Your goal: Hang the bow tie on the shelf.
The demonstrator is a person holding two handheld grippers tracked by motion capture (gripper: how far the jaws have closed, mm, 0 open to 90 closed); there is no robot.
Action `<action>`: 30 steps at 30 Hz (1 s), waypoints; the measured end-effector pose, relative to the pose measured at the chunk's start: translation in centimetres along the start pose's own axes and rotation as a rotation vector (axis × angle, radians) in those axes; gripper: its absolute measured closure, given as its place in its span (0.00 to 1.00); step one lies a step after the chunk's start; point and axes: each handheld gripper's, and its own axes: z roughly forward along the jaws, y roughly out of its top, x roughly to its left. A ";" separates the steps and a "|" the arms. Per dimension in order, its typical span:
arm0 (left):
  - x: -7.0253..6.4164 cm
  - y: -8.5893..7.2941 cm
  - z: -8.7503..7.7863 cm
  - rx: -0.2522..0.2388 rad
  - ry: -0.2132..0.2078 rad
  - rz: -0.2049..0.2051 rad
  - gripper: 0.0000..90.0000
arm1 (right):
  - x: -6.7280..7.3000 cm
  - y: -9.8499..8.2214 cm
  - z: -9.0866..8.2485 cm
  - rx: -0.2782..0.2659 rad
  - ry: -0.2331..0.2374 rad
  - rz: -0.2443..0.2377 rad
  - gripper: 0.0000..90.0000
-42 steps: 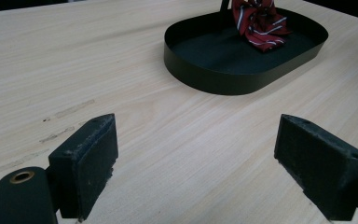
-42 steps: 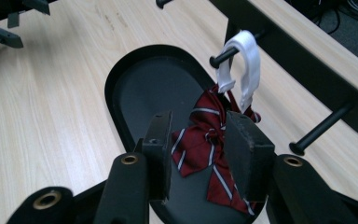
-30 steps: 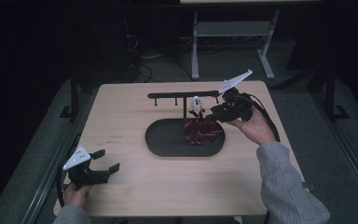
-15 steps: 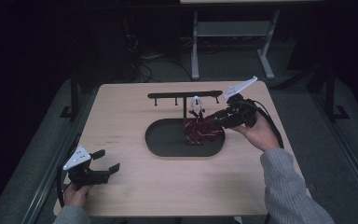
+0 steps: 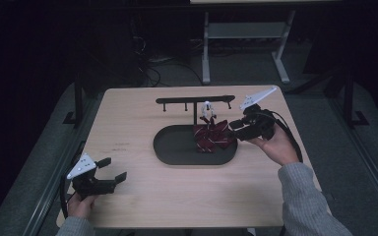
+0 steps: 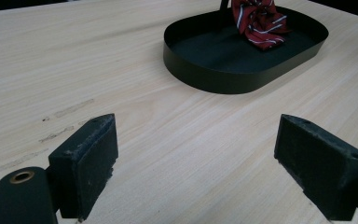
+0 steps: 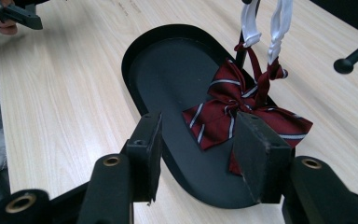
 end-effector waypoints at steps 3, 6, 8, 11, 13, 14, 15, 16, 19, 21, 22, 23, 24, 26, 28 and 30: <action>0.0 0.0 0.0 0.000 0.000 0.001 0.14 | 0.1 -0.5 0.0 0.001 -0.001 0.001 0.56; 0.0 0.0 0.0 0.000 0.000 0.001 0.14 | 0.2 -0.8 0.1 -0.004 0.001 -0.001 0.56; 0.0 0.0 0.0 0.000 0.001 0.000 0.14 | 0.2 -1.1 0.2 -0.002 0.002 0.003 0.55; 0.0 0.0 0.0 0.000 0.001 0.001 0.14 | 0.2 -1.6 0.2 -0.004 0.006 0.012 0.55; 0.0 0.0 0.0 0.000 0.001 0.001 0.14 | 0.3 -2.1 0.3 -0.002 0.010 0.012 0.55; 0.0 0.0 0.0 0.000 0.000 -0.001 0.14 | 0.3 -2.1 0.3 -0.002 0.010 0.012 0.55; 0.0 0.0 0.0 0.001 0.001 0.000 0.14 | 0.3 -2.3 0.4 0.000 0.009 0.017 0.55; 0.0 0.0 0.0 0.000 0.002 -0.001 0.14 | 0.4 -2.5 0.4 -0.002 0.009 0.020 0.55; 0.0 0.0 0.0 0.000 0.001 0.001 0.14 | 0.3 -3.2 0.3 -0.008 0.011 0.025 0.55; 0.0 0.0 0.0 0.000 0.001 0.002 0.14 | 0.2 -3.6 0.4 -0.003 0.014 0.037 0.54; 0.0 0.0 0.0 0.000 0.001 0.001 0.14 | 0.2 -3.7 0.4 0.007 0.016 0.046 0.54; 0.0 0.0 0.0 0.000 0.000 0.004 0.14 | 0.2 -3.7 0.4 0.010 0.014 0.039 0.54; 0.0 0.0 0.0 0.000 0.000 0.004 0.14 | 0.2 -3.7 0.4 0.010 0.014 0.039 0.54; 0.0 0.0 0.0 0.000 0.000 0.005 0.14 | 0.5 -4.1 0.3 0.001 0.013 0.038 0.54; -0.1 0.0 0.0 -0.001 0.000 0.003 0.14 | 0.5 -4.2 0.3 0.000 0.015 0.039 0.54; -0.1 0.0 0.0 -0.003 -0.001 -0.001 0.14 | 0.5 -4.5 0.4 0.001 0.014 0.037 0.54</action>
